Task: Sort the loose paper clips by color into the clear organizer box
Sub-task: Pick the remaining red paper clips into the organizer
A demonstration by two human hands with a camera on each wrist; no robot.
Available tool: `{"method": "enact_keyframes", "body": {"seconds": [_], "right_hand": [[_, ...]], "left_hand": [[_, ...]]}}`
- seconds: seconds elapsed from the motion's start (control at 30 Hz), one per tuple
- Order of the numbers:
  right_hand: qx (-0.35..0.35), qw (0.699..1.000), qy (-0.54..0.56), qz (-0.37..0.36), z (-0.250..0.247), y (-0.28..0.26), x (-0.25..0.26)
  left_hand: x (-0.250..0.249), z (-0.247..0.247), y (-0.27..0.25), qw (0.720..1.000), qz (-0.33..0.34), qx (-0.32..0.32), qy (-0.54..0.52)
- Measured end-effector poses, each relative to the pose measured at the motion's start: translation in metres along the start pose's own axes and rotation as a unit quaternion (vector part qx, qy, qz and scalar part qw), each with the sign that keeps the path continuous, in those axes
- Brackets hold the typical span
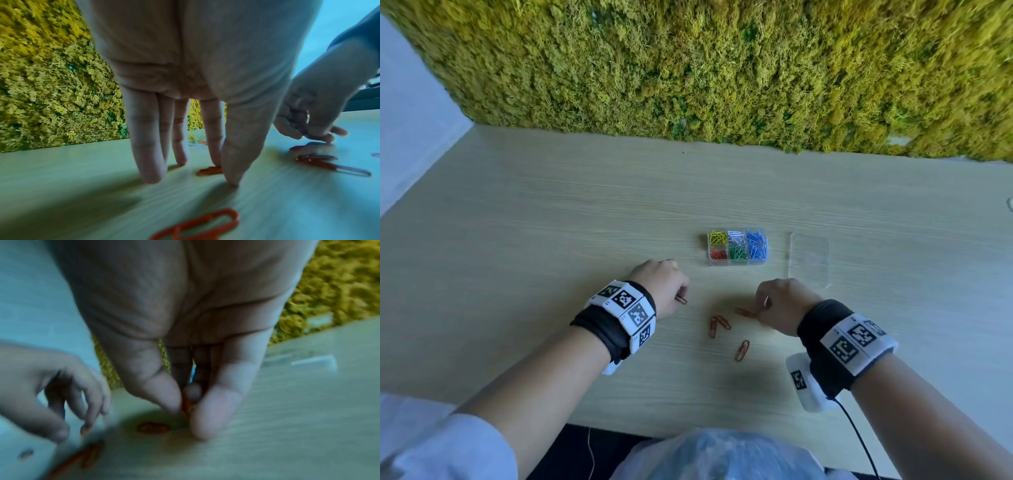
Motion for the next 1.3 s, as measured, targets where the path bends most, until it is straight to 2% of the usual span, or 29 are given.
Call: {"method": "enact_keyframes", "body": {"seconds": [0.07,0.1,0.13,0.2,0.23,0.27,0.3,0.37,0.43,0.5,0.6,0.67,0.73,0.8,0.87,1.03,1.07,1.1,1.13,1.17,1.2,1.3], "right_hand": [[0.001,0.988,0.153,0.014,0.000,0.000,-0.007],[0.010,0.965,0.263,0.024,0.002,-0.001,-0.009],[0.023,0.920,0.389,0.035,0.004,-0.003,-0.009],[0.031,0.805,0.591,0.044,0.007,-0.004,-0.011],[0.025,0.778,0.627,0.045,0.008,-0.005,-0.012],[0.014,0.781,0.623,0.044,0.009,-0.004,-0.013],[-0.002,0.815,0.578,0.039,0.009,-0.004,-0.013],[-0.028,0.907,0.420,0.026,0.008,-0.005,-0.008],[-0.043,0.957,0.287,0.020,0.011,-0.005,-0.001],[-0.054,0.980,0.189,0.011,0.016,-0.005,0.007],[-0.069,0.989,0.125,0.024,0.019,-0.002,0.013],[-0.073,0.992,0.101,0.031,0.019,0.001,0.016],[-0.075,0.995,0.065,0.027,0.017,0.003,0.019],[-0.076,0.996,0.037,0.020,0.016,0.003,0.021],[-0.081,0.996,0.020,0.015,0.015,0.003,0.023],[-0.070,0.997,0.027,0.007,0.014,0.001,0.024],[-0.066,0.997,0.038,0.003,0.014,0.000,0.023],[-0.064,0.996,0.056,0.002,0.014,0.000,0.022],[-0.066,0.995,0.080,0.003,0.013,-0.001,0.020],[-0.072,0.992,0.102,0.006,0.012,-0.002,0.019],[-0.084,0.990,0.117,0.009,0.011,-0.003,0.017],[-0.113,0.987,0.114,0.017,0.008,-0.006,0.013]], "left_hand": [[-0.001,0.000,-0.001,1.000,0.002,-0.005,0.002],[-0.001,0.000,-0.001,1.000,0.002,-0.006,0.004],[-0.001,-0.001,-0.001,1.000,0.002,-0.006,0.009],[-0.003,-0.001,0.000,1.000,0.006,-0.003,0.028],[-0.004,-0.001,0.001,0.999,0.008,0.001,0.039],[-0.005,-0.001,0.002,0.999,0.010,0.010,0.046],[-0.007,0.000,0.002,0.998,0.010,0.022,0.050],[-0.008,0.000,0.005,0.998,0.008,0.046,0.052],[-0.009,0.000,0.006,0.997,0.005,0.061,0.056],[-0.009,0.001,0.008,0.997,0.005,0.068,0.046],[-0.006,0.001,0.005,0.998,0.001,0.067,-0.008],[-0.003,0.000,0.003,0.995,-0.001,0.054,-0.086],[-0.001,-0.002,-0.001,0.979,-0.009,0.047,-0.200],[0.000,0.000,-0.005,0.930,-0.036,0.063,-0.361],[0.004,0.003,-0.009,0.859,-0.064,0.077,-0.502],[0.017,0.013,-0.017,0.645,-0.109,0.063,-0.754],[0.020,0.015,-0.019,0.618,-0.124,0.059,-0.774],[0.025,0.018,-0.020,0.609,-0.139,0.057,-0.779],[0.028,0.020,-0.021,0.616,-0.147,0.059,-0.772],[0.032,0.022,-0.021,0.643,-0.151,0.059,-0.749],[0.036,0.024,-0.022,0.686,-0.153,0.055,-0.709],[0.044,0.026,-0.022,0.853,-0.134,0.019,-0.503]]}}
Point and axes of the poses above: each hand's wrist, its own y-axis towards the middle knuckle, its own z-axis out of the palm, x = y × z, the point moved 3 cm from there along y, towards the middle knuckle, and after that the axes turned 1 degree about -x, right-handed, at the moved point
